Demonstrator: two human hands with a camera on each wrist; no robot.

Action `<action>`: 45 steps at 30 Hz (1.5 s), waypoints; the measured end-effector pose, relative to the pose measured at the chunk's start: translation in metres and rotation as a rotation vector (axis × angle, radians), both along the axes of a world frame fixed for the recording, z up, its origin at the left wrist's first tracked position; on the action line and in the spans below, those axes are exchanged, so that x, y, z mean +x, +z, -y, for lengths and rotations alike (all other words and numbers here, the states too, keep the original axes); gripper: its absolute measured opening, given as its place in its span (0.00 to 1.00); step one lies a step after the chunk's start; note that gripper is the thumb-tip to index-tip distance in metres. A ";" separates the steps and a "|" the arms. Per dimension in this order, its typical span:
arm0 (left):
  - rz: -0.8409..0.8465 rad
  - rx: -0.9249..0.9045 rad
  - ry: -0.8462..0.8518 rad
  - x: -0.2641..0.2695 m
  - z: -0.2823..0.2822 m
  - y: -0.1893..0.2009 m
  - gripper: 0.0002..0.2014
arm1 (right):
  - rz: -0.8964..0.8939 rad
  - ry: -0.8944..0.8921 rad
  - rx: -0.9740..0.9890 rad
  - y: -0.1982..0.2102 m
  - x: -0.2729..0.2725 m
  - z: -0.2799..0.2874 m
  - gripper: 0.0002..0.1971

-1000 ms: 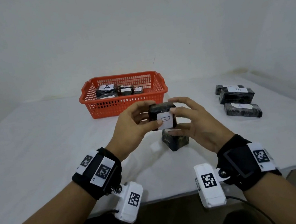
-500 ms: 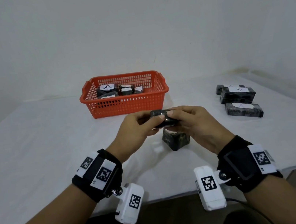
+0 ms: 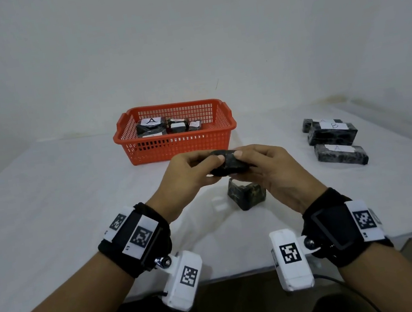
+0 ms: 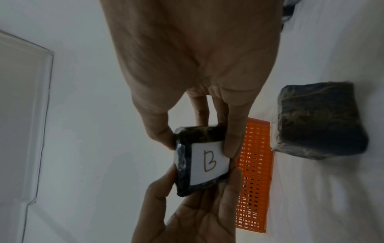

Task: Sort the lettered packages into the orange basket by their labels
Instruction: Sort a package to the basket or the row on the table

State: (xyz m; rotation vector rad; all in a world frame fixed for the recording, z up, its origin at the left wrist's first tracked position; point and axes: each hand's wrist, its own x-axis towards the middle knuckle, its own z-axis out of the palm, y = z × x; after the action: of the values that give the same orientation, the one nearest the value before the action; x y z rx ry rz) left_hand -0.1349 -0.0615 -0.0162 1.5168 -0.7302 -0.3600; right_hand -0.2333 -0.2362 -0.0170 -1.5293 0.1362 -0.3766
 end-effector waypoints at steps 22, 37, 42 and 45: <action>-0.493 -0.163 -0.111 0.006 -0.002 0.019 0.19 | -0.107 0.027 -0.182 0.019 0.011 0.004 0.22; -0.033 0.029 0.214 0.053 0.008 0.030 0.14 | -0.132 -0.092 -0.065 0.047 0.063 0.002 0.11; -0.101 0.080 0.231 0.099 0.014 0.055 0.11 | -0.188 -0.072 -0.020 0.064 0.115 0.007 0.15; -0.167 0.177 0.244 0.137 0.022 0.071 0.13 | -0.260 -0.024 -0.010 0.076 0.152 0.010 0.17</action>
State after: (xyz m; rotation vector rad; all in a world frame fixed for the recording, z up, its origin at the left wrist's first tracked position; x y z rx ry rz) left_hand 0.0022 -0.0835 0.0552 1.6987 -0.3843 -0.3688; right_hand -0.0814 -0.2462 0.0586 -1.5836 0.3571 -0.1965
